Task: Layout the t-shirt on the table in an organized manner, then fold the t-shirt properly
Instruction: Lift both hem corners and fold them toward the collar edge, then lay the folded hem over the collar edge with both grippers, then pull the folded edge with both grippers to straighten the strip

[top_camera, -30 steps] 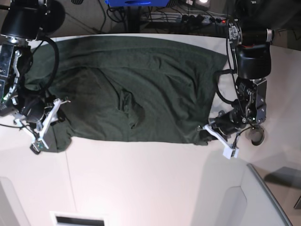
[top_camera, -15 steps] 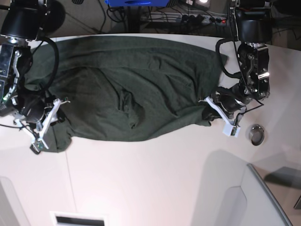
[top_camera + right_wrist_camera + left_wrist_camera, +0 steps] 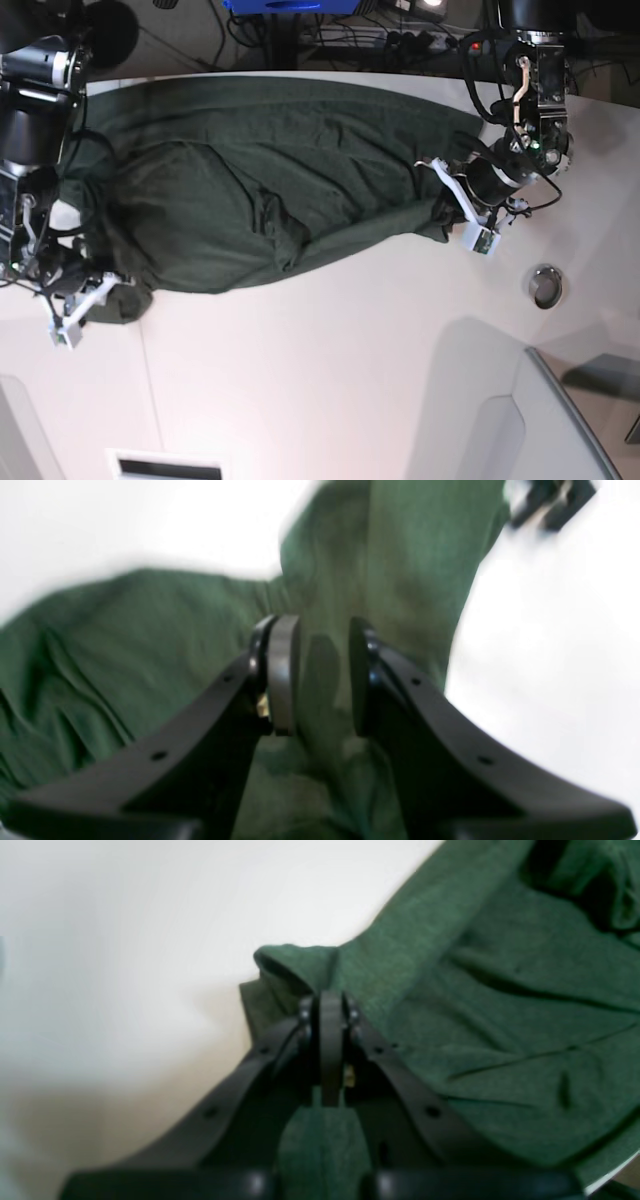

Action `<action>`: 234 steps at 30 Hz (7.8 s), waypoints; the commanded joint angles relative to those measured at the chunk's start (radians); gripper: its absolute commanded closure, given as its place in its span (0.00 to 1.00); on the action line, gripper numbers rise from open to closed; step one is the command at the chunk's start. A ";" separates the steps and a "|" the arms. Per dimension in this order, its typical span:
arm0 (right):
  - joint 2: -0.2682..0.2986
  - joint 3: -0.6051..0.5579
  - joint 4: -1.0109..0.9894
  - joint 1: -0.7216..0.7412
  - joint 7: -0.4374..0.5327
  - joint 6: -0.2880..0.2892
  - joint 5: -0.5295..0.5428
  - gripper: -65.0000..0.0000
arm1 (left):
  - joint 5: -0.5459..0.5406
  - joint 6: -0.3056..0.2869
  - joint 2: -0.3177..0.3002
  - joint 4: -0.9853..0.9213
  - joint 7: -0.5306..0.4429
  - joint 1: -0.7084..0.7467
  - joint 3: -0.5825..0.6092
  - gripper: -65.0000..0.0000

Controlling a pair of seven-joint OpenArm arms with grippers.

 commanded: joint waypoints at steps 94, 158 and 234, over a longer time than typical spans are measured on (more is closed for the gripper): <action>0.123 -0.129 0.024 0.137 0.056 0.009 0.008 1.00 | -0.022 -0.007 -0.058 0.086 -0.019 0.031 -0.004 1.00; 0.226 -0.235 0.053 -0.078 0.282 0.060 0.010 1.00 | -0.019 -0.007 -0.050 0.199 0.093 0.019 -0.050 1.00; 0.133 -0.031 0.493 -0.288 -0.122 -0.005 0.007 0.42 | 0.124 -0.014 -0.126 0.271 0.281 0.067 0.168 0.75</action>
